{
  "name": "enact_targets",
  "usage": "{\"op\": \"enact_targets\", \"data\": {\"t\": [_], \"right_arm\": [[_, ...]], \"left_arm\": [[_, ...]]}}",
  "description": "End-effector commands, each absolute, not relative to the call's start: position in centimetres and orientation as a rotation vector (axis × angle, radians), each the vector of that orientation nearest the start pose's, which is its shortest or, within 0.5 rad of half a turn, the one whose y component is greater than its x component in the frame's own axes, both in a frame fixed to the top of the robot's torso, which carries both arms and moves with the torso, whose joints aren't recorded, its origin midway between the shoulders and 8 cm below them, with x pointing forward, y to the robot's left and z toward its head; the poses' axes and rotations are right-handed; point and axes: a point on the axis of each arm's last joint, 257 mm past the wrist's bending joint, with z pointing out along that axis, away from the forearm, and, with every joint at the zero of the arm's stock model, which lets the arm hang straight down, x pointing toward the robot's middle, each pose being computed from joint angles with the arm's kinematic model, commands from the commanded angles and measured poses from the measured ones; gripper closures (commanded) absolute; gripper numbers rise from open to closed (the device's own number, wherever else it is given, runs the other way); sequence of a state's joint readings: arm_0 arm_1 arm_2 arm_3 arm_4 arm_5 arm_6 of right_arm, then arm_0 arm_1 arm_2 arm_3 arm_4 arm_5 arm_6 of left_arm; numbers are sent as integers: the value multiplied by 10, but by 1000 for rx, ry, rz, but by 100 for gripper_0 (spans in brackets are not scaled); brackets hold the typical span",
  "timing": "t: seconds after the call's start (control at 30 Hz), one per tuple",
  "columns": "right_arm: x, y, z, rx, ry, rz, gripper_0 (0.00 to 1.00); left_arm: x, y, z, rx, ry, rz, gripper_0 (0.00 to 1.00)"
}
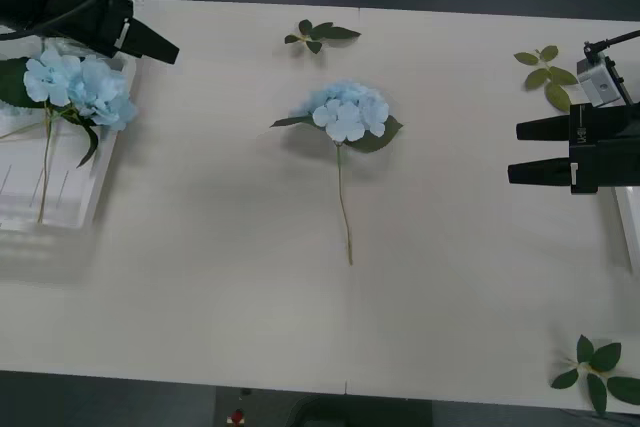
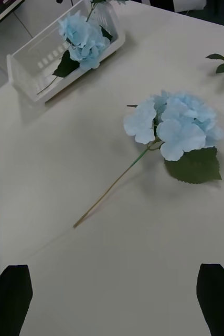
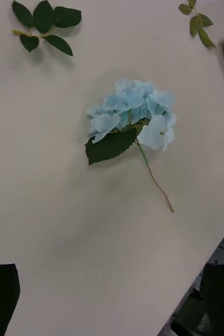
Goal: Put the red flowers into the right box and the blue flowers into the left box
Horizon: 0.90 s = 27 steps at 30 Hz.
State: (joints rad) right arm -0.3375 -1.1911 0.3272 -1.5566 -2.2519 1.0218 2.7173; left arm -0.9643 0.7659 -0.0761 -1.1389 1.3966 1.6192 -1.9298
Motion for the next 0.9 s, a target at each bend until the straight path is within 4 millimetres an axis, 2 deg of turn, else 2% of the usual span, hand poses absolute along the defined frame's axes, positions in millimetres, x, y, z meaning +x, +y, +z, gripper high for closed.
{"op": "enact_targets", "data": {"t": [0.03,0.2,0.3,0.47,0.53,0.73,0.9], "right_arm": [[441,-223,-126,-1071,1823,792,9],[441,-223,-126,-1071,1823,792,9],[441,-223,-126,-1071,1823,792,9],[441,-223,-126,-1071,1823,792,9],[441,-223,-126,-1071,1823,792,9],[441,-223,-126,-1071,1823,792,9],[441,-223,-126,-1071,1823,792,8]], "left_arm": [[548,171,-58,816,2316,-687,0],[544,141,-75,897,2284,-654,0],[536,131,-80,986,2269,-601,0],[519,123,-83,1163,2235,-495,0],[512,121,-86,1203,2235,-506,0],[490,111,-101,997,2419,-849,0],[493,113,-115,703,2591,-963,0]]}}
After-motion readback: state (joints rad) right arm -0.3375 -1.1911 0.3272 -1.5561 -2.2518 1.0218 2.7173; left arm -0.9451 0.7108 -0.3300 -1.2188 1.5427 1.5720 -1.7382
